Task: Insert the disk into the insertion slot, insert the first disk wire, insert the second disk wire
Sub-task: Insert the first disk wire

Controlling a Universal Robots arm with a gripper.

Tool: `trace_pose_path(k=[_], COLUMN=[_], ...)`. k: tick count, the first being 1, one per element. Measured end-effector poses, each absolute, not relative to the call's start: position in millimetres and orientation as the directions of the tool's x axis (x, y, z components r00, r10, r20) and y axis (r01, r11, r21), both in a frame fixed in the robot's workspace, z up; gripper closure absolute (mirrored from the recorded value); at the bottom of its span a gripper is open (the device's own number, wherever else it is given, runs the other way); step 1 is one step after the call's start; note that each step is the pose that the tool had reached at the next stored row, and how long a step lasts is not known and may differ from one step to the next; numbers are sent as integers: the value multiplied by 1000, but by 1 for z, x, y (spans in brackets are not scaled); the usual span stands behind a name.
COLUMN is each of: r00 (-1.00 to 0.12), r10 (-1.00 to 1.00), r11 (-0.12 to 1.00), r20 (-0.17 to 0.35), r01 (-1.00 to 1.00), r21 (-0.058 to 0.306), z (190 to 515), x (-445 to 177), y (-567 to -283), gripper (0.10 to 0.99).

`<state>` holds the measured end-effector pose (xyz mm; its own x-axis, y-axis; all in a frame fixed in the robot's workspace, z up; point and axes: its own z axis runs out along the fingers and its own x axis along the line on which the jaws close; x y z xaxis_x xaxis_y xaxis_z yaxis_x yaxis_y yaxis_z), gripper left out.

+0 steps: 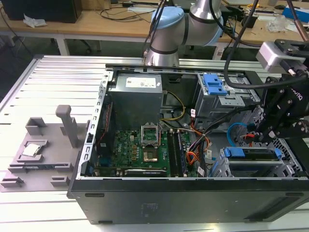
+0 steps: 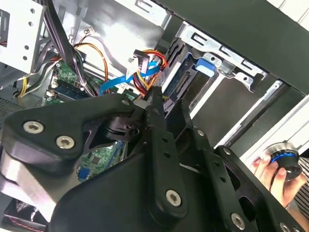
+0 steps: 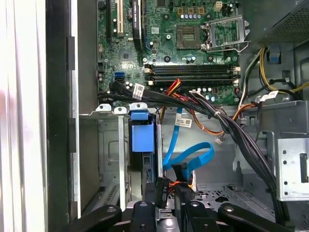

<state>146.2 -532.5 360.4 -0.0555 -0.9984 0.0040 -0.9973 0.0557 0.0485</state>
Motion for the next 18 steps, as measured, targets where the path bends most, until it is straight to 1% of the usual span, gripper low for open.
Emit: trace_pose_path(k=[8, 9, 10, 11, 12, 18], r00=[-56, -56, -56, -56, -56, -56], r10=[-998, -998, -998, -998, -998, -998], r11=[56, 56, 56, 56, 56, 56], r20=[13, 13, 13, 14, 14, 16], r01=[-997, -997, -997, -997, -997, -997], r21=[48, 48, 48, 48, 48, 48], z=[357, 357, 357, 357, 357, 357], x=[146, 146, 146, 146, 146, 146], y=[-533, -533, -533, -532, -533, -535], gripper=[784, 800, 867, 867, 902, 902])
